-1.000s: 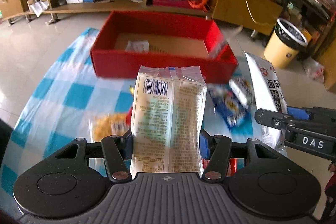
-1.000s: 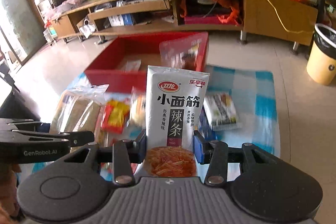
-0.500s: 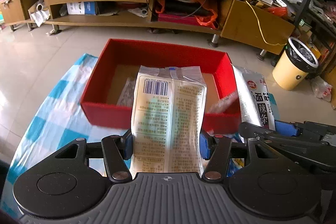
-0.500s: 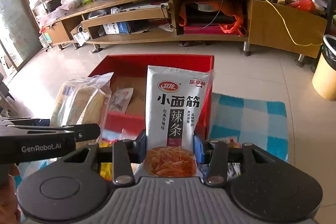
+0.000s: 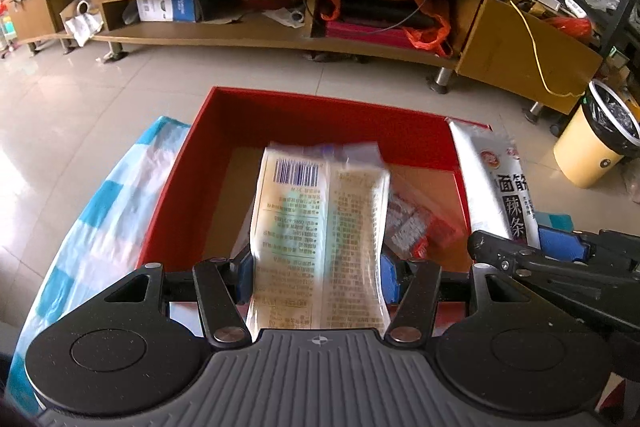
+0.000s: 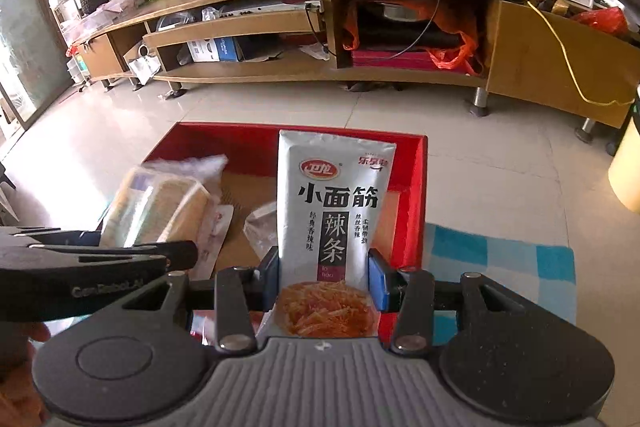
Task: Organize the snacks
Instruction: 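Carry both bags over the red box and release them inside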
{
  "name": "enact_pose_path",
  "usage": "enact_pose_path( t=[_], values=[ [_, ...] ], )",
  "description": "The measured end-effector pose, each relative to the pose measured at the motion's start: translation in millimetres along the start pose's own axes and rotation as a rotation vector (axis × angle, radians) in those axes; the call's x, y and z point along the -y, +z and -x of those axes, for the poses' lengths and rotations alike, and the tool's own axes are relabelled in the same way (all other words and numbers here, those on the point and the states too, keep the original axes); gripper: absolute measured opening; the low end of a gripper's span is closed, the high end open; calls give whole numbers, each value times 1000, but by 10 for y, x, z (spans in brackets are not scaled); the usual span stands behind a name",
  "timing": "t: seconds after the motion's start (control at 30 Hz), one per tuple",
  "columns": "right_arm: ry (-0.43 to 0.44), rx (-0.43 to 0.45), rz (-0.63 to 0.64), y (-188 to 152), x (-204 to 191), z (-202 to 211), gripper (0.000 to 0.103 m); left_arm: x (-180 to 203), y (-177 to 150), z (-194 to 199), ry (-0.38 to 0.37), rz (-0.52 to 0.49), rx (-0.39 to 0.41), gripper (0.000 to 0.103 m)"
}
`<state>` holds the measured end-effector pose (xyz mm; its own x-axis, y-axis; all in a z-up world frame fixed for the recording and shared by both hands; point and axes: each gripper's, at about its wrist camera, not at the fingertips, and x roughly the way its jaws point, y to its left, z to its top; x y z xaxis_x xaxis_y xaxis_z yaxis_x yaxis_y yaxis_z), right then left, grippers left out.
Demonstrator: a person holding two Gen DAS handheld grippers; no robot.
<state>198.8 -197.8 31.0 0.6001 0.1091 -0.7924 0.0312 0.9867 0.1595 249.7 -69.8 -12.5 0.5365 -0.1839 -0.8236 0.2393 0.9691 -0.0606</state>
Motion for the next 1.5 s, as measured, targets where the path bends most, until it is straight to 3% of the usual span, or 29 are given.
enact_pose_path(
  t=[0.57, 0.8, 0.9, 0.97, 1.0, 1.17, 1.5],
  values=[
    [-68, 9, 58, 92, -17, -407, 44, -43, 136, -373, 89, -3, 20, 67],
    [-83, 8, 70, 100, -7, -515, 46, 36, 145, -599, 197, -65, 41, 69],
    [-95, 24, 89, 112, -25, -522, 48, 28, 164, -629, 172, -53, 36, 72],
    [-98, 33, 88, 129, -26, -510, 60, 14, 202, -548, 149, -42, 62, 77],
    [-98, 38, 92, 134, -31, -500, 61, 13, 223, -501, 141, -39, 75, 82],
    [-118, 65, 114, 161, -69, -405, 67, 5, 317, -264, 101, -16, 119, 87],
    [-143, 100, 139, 214, -112, -69, 69, 21, 259, 62, 69, -27, 125, 88]
  ],
)
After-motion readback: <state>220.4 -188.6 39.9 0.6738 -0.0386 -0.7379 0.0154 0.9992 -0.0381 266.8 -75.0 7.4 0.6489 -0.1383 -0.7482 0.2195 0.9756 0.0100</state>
